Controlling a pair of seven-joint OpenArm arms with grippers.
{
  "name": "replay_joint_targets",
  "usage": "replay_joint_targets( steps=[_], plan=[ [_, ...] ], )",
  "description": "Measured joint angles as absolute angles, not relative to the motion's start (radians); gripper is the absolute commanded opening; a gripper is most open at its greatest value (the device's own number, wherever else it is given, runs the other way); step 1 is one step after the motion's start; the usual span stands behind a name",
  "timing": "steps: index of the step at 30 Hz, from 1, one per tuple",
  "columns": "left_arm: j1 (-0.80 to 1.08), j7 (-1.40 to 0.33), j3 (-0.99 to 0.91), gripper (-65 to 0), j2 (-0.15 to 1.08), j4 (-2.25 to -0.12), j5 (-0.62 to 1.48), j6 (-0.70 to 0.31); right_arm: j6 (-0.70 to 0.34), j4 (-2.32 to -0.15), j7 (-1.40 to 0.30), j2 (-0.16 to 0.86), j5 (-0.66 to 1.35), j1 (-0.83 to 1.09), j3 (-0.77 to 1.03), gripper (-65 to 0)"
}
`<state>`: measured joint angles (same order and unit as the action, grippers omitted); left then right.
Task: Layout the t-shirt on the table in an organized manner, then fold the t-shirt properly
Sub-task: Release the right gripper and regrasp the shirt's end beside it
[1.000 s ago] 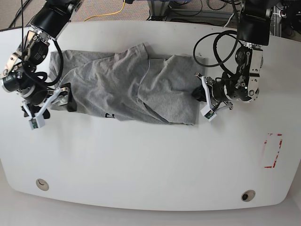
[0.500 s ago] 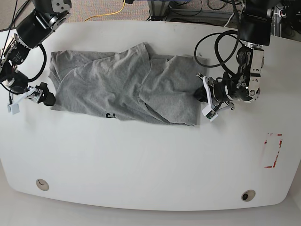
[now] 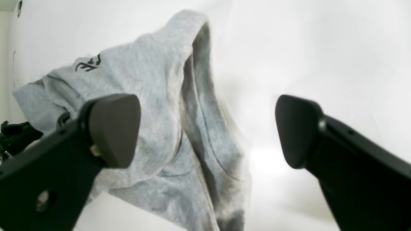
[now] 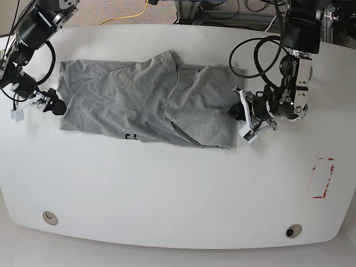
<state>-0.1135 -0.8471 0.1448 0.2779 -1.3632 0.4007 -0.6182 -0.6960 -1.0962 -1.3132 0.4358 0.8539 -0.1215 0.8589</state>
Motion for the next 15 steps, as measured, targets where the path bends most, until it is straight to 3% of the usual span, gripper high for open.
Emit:
replay_joint_targets(
  steps=[15],
  plan=[
    [-0.113,-0.848,0.145,-59.4,0.278,-1.365,0.397,-0.618,-0.700,-1.106,-1.242,0.384,0.888,-0.090,0.760,0.0]
  ],
)
